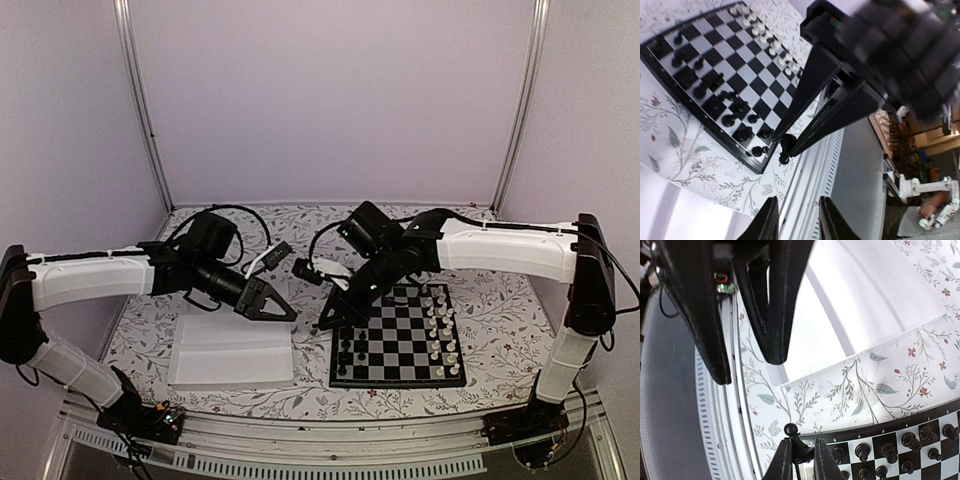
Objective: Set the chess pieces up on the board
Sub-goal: Place the chess piece on the chessboard.
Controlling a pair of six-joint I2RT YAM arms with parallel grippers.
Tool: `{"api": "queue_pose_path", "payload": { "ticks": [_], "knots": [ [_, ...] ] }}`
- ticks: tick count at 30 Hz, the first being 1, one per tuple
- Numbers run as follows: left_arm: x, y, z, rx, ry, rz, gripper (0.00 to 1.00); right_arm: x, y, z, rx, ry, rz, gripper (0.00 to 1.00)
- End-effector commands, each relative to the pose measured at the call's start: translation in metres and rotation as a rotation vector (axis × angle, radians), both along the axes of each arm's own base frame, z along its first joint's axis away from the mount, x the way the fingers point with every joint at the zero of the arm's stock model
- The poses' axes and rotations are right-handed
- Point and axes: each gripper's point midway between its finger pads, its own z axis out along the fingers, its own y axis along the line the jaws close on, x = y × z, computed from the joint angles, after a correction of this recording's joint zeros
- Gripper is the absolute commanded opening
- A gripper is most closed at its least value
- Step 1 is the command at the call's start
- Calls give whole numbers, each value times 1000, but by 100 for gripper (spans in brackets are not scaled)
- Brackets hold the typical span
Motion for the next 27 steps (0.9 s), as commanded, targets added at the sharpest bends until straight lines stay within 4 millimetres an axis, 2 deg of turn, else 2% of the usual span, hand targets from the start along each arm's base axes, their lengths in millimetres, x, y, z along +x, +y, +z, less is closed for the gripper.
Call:
{"api": "queue_pose_path", "payload": {
  "ticks": [1,4,6,13,21,23,27],
  "knots": [
    [41,11,47,-67,-350,253,32,8,10,56,223,127,-54,3],
    [46,18,87,-173,-531,319,34,20,9,75,318,201,-100,3],
    [43,18,97,-197,-580,301,35,24,6,82,361,236,-117,3],
    [29,1,89,-191,-575,165,35,25,6,98,428,301,-118,4],
    [22,-14,83,-184,-585,63,33,22,8,100,446,330,-106,4],
    [22,-15,75,-158,-565,52,32,22,7,100,444,335,-107,4],
    [21,-18,74,-162,-556,33,28,21,7,99,444,337,-106,5]
  ]
}}
